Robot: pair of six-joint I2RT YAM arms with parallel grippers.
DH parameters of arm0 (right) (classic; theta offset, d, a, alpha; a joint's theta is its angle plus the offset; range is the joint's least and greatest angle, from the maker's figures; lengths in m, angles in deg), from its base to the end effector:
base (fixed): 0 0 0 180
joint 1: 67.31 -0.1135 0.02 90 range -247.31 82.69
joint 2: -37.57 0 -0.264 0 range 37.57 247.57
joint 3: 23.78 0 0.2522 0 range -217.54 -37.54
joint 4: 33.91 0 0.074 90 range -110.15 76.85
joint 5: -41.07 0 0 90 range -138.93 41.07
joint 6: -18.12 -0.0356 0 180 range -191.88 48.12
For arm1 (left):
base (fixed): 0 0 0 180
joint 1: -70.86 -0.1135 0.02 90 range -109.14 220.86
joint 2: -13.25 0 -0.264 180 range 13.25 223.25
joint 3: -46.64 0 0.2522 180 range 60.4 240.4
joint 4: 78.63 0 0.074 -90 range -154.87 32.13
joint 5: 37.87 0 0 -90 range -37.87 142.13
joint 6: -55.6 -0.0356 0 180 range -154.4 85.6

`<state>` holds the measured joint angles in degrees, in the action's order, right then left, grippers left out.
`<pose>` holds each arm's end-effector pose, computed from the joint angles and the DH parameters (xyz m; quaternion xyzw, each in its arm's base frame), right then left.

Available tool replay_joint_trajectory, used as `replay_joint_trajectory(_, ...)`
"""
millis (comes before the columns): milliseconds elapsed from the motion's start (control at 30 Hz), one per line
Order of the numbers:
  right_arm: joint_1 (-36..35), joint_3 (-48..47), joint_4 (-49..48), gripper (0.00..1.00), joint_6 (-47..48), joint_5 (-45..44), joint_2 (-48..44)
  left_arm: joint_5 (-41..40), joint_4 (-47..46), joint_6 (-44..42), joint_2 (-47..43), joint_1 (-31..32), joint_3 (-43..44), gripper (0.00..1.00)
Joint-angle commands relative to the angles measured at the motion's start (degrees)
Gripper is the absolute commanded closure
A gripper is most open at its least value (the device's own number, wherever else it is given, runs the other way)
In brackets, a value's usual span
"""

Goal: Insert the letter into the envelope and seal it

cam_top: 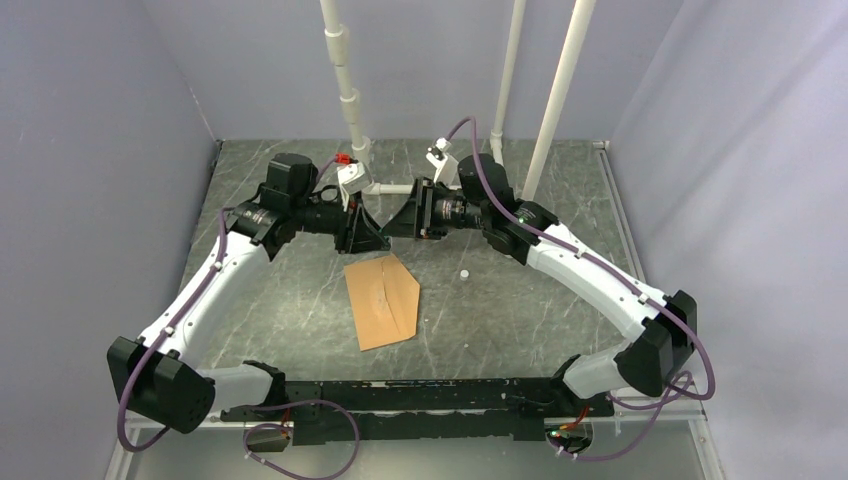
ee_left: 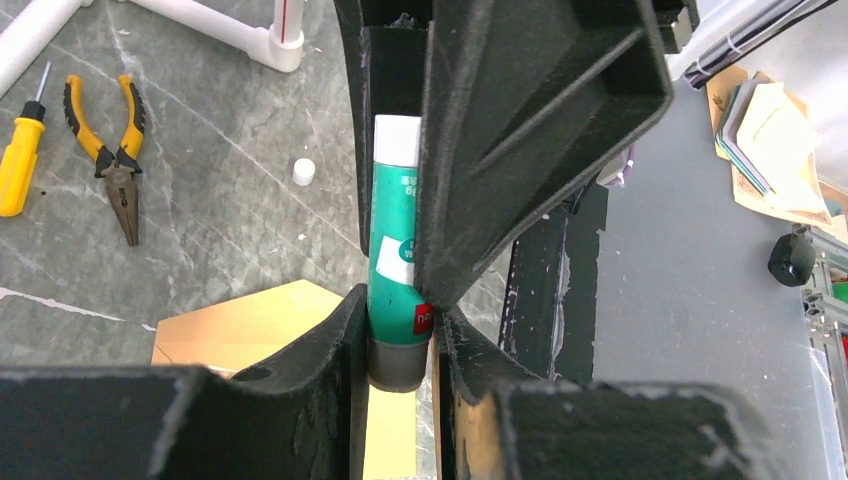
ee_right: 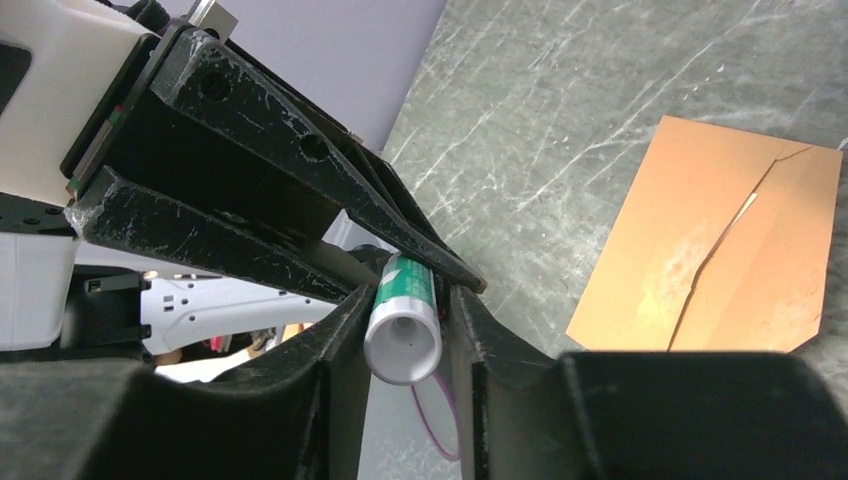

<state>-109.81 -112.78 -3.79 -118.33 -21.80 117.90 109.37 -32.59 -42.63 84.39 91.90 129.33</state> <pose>0.2274 0.2304 0.3731 -0.1043 0.8074 0.5218 0.2549 0.2306 -0.1208 0.3610 0.4121 0.6953 -0.4668 0.3590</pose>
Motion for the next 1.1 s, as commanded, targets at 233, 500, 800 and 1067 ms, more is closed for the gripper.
replay_joint_trajectory(233,-0.4,-0.1,-4.8,0.62,-0.1,-2.3,-1.4,2.6,-0.5,-1.5,-1.4,0.2,1.8,0.91)
replay_joint_trajectory(500,-1.2,-1.5,-4.0,0.65,0.9,0.3,0.1,1.7,-1.0,-1.1,-1.5,0.1,2.0,0.91)
replay_joint_trajectory(800,-2.1,-4.6,-0.8,0.69,3.9,6.1,0.9,-1.2,-2.3,-0.2,-3.3,0.1,1.7,0.88)
replay_joint_trajectory(1067,-3.0,-6.1,2.7,0.75,6.1,5.6,1.0,-7.0,-1.6,-0.5,-3.5,0.2,1.9,0.87)
